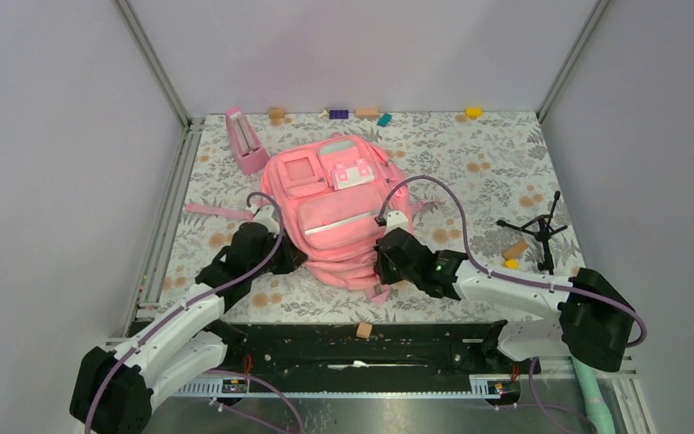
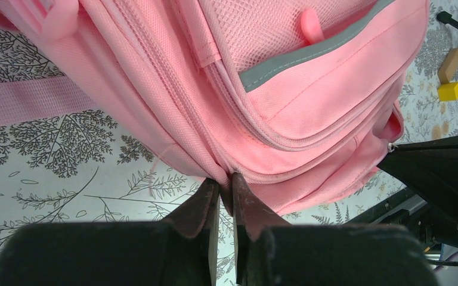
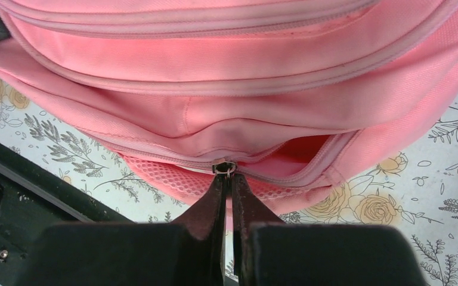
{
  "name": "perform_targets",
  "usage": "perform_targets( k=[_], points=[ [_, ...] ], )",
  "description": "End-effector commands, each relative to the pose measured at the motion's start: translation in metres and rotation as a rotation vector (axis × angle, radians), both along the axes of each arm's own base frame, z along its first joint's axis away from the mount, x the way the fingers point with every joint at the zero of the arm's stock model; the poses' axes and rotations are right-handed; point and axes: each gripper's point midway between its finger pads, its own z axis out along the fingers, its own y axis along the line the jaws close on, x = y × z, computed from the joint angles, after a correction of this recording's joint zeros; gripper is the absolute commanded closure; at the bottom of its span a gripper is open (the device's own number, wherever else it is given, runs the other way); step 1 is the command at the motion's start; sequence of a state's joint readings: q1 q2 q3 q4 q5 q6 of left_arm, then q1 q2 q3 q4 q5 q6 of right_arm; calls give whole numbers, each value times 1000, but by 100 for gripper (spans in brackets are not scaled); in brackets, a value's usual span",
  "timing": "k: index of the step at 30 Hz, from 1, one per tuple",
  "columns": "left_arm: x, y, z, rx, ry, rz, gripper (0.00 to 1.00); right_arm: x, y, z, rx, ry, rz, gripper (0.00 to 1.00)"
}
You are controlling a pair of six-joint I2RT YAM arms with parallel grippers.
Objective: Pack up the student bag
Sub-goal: Zip the student bag at the center of the board.
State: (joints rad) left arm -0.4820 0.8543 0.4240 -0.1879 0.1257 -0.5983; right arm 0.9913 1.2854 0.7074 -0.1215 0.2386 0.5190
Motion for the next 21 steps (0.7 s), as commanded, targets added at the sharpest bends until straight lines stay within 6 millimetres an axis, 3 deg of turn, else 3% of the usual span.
perform_targets(
  k=[1,9,18,21],
  points=[
    [19,23,19,71,-97,79,100,7,-45,-22,-119,7,-86,100],
    [20,27,20,72,-98,103,100,17,-53,-29,-23,46,-128,100],
    [21,41,24,110,-111,161,100,19,-67,-24,-13,49,-147,100],
    [22,44,24,125,-107,171,100,16,-66,-14,4,47,-130,100]
  ],
)
